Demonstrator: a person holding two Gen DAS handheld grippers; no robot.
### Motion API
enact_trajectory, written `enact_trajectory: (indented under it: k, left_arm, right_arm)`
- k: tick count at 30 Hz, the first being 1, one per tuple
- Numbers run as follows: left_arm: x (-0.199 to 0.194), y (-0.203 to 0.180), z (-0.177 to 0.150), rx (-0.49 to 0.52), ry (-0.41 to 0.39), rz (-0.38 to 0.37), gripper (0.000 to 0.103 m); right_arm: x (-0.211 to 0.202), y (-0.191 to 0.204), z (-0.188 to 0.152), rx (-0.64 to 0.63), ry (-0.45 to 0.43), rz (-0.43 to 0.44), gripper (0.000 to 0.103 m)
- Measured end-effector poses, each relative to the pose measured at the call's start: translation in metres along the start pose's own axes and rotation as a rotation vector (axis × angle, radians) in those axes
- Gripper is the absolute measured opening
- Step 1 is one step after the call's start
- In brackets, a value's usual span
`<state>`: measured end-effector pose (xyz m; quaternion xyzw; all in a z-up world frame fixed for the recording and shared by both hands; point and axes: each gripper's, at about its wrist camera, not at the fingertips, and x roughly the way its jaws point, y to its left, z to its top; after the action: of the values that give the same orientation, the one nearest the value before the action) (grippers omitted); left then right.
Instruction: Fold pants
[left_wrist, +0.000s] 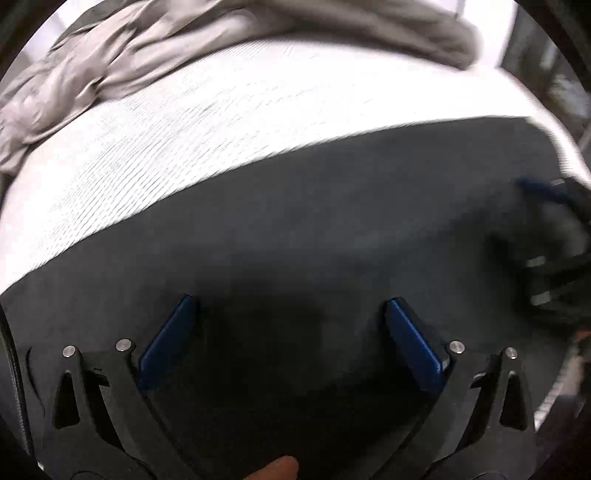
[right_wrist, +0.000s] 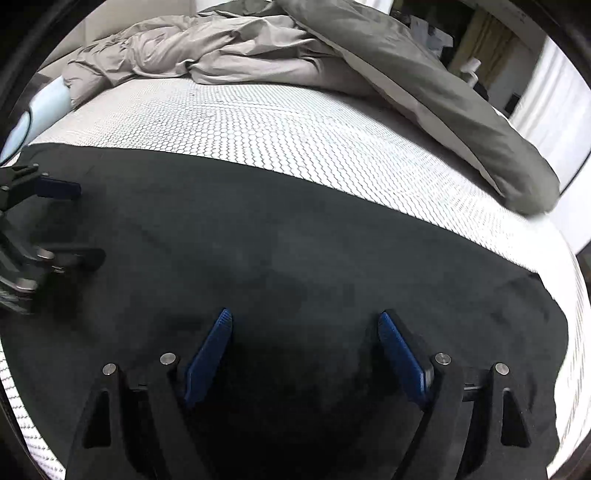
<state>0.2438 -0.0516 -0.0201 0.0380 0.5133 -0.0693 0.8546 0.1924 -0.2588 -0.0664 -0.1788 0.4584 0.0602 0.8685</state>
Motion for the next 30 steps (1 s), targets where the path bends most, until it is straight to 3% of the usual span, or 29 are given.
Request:
enact_trajectory:
  k: [2,4,6,10,13,15,17,20,21,24,25,27,30]
  left_arm:
    - [-0.004,0.013,-0.001,-0.019,-0.016,-0.058,0.102]
    - [-0.008,0.031,-0.005,-0.052,-0.014,0.075,0.103]
    - [-0.011,0.052,-0.01,-0.13,-0.006,0.049,0.103]
    - [-0.03,0.053,0.0,-0.183,-0.063,-0.015,0.102]
    - [-0.029,0.029,0.022,-0.146,-0.1,-0.071,0.102]
    - [-0.013,0.012,0.036,-0.111,-0.083,-0.084,0.102]
    - [0.017,-0.004,0.045,-0.097,-0.001,-0.045,0.102]
    - [0.024,-0.004,0.041,-0.1,-0.004,-0.055,0.103]
    - [0.021,-0.001,0.041,-0.096,-0.003,-0.062,0.103]
    - [0.019,0.011,0.038,-0.127,-0.001,0.056,0.103]
    - [0.017,0.015,0.038,-0.16,-0.003,0.03,0.103]
    - [0.012,0.013,0.041,-0.195,-0.019,-0.003,0.102]
    - [0.017,-0.005,0.058,-0.173,-0.039,-0.027,0.102]
  right_arm:
    - [0.003,-0.017,-0.004,0.024,0.007,-0.026,0.083]
    - [0.006,-0.039,-0.008,0.055,0.022,-0.175,0.087]
    - [0.004,-0.064,-0.016,0.128,0.038,-0.28,0.087]
    - [-0.016,-0.059,-0.01,0.17,-0.019,-0.185,0.087]
    - [-0.026,-0.03,0.009,0.116,-0.068,-0.088,0.087]
    - [-0.015,-0.01,0.022,0.093,-0.061,-0.016,0.087]
    - [-0.002,0.004,0.029,0.094,-0.023,-0.008,0.087]
    - [0.006,0.017,0.027,0.066,0.019,-0.04,0.087]
    - [0.008,0.011,0.024,0.067,0.028,-0.082,0.087]
    - [0.015,-0.034,0.013,0.203,0.056,-0.201,0.089]
    - [0.013,-0.044,0.009,0.248,0.063,-0.211,0.089]
    - [0.006,-0.055,0.009,0.311,0.054,-0.18,0.087]
    - [-0.006,-0.029,0.022,0.239,-0.013,-0.105,0.086]
